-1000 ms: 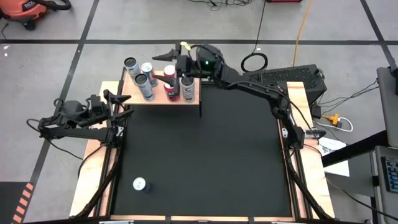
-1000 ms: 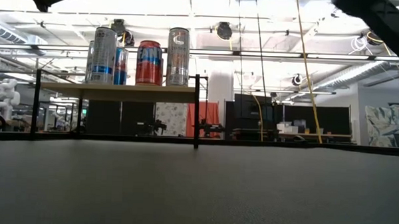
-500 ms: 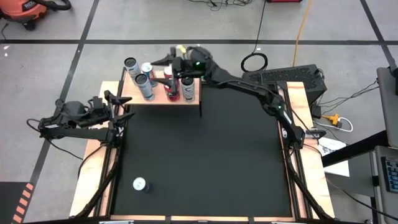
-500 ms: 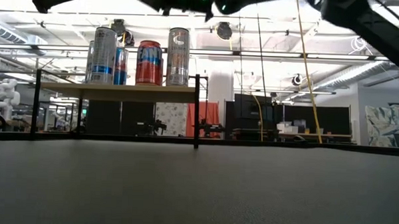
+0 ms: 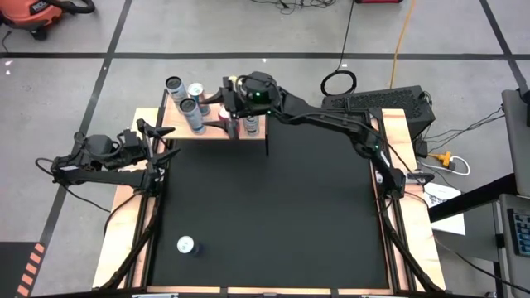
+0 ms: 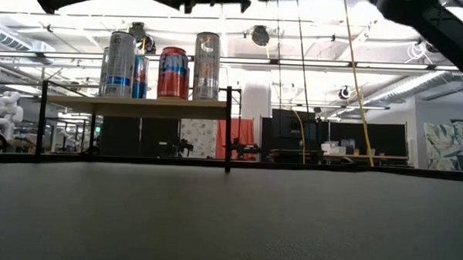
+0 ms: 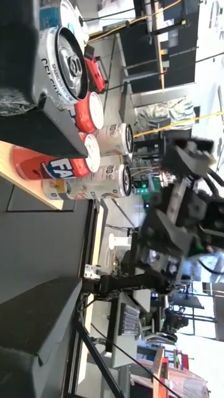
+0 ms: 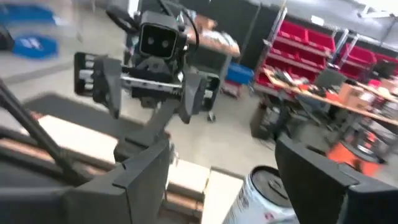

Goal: Place canned beverage on shelf
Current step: Put the white-blue soda can aligned with the other white-blue soda can on the shelf

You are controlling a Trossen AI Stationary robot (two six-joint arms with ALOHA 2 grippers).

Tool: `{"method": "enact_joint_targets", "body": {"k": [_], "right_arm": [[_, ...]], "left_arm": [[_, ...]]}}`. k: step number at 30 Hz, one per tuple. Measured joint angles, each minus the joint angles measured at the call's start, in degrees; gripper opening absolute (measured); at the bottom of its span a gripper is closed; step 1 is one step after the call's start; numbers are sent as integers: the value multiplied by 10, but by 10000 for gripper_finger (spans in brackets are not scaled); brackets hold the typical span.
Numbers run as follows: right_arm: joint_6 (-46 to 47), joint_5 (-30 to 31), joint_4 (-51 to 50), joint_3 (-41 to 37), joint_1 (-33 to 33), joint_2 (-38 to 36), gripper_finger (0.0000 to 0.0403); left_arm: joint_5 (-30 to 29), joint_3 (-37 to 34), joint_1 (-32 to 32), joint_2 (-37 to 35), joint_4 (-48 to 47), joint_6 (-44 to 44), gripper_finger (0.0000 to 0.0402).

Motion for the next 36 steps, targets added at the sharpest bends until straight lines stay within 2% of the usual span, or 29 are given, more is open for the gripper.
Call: {"method": "enact_joint_targets", "body": {"k": [6, 14, 19, 26, 31, 34, 36], "right_arm": [[-45, 93, -127, 1, 23, -74, 270], [6, 163, -189, 1, 51, -163, 270], [14, 168, -267, 1, 54, -211, 270], [63, 165, -339, 1, 54, -240, 270], [64, 167, -371, 0, 55, -246, 270], [64, 167, -373, 0, 55, -247, 270], [64, 166, -377, 0, 55, -246, 270]], "left_arm": [[4, 0, 0, 0, 3, -1, 329], [7, 0, 0, 4, 7, -1, 329], [31, 0, 0, 4, 3, -1, 329], [31, 0, 0, 6, 7, -2, 329], [27, 0, 0, 38, 91, -6, 329], [-14, 0, 0, 74, 151, 20, 329], [-78, 7, 0, 103, 150, 58, 329]]}}
